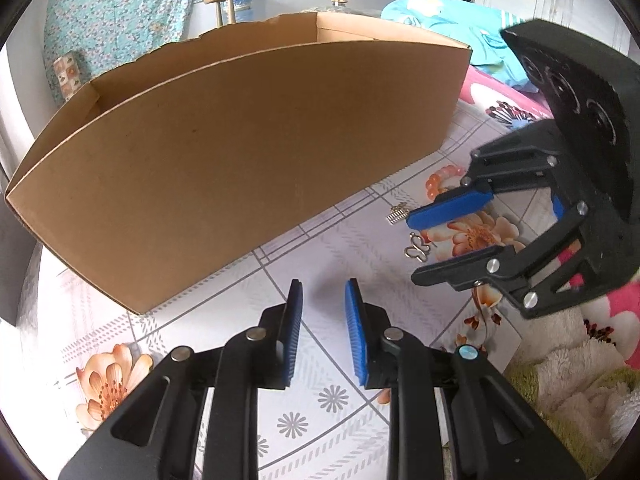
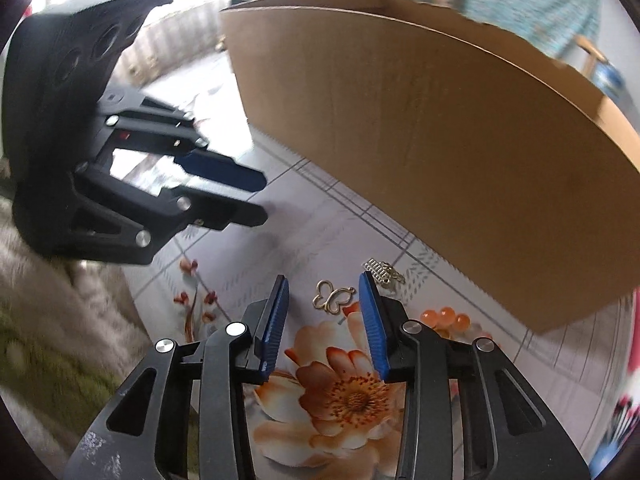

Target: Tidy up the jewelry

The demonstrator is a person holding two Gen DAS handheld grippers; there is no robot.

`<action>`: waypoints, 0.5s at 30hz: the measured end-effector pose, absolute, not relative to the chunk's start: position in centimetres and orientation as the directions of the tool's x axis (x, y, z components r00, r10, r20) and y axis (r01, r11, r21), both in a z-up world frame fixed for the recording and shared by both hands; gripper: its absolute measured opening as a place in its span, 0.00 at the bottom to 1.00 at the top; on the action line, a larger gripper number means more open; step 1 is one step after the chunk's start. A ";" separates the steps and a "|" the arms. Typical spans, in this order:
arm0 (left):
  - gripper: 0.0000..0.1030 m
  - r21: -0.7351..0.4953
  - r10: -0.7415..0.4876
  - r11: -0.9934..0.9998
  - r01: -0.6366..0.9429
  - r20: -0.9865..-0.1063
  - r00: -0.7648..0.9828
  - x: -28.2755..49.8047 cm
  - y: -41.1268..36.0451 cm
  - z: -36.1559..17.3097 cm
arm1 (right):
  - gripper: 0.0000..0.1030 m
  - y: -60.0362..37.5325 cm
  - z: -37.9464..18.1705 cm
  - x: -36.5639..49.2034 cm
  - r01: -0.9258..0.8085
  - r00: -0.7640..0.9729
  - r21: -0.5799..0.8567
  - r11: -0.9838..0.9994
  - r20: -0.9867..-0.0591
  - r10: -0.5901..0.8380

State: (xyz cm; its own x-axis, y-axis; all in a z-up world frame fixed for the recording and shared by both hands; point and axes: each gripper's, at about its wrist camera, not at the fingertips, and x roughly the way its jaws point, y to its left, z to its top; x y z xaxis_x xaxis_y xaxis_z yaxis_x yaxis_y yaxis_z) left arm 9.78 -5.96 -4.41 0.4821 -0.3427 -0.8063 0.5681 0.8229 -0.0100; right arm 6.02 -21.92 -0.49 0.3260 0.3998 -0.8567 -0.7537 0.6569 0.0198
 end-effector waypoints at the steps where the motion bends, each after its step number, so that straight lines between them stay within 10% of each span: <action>1: 0.21 -0.008 -0.342 0.822 0.570 -0.806 0.482 9.8 -6.1 -4.4 | 0.30 -21.9 -0.5 6.3 -0.770 0.305 0.026 0.638 -0.862 0.404; 15: 0.20 0.001 -0.334 0.827 0.562 -0.804 0.493 9.7 -6.0 -4.5 | 0.08 -21.8 -0.6 8.1 -0.806 0.238 0.058 0.589 -0.879 0.413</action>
State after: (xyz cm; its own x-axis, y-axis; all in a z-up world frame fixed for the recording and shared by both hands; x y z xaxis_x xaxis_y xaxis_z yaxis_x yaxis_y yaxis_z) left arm 9.74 -6.02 -4.50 0.4927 -0.3337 -0.8037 0.5619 0.8272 0.0010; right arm 8.14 -21.81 -0.55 0.2375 0.4127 -0.8793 -0.8063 0.5886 0.0585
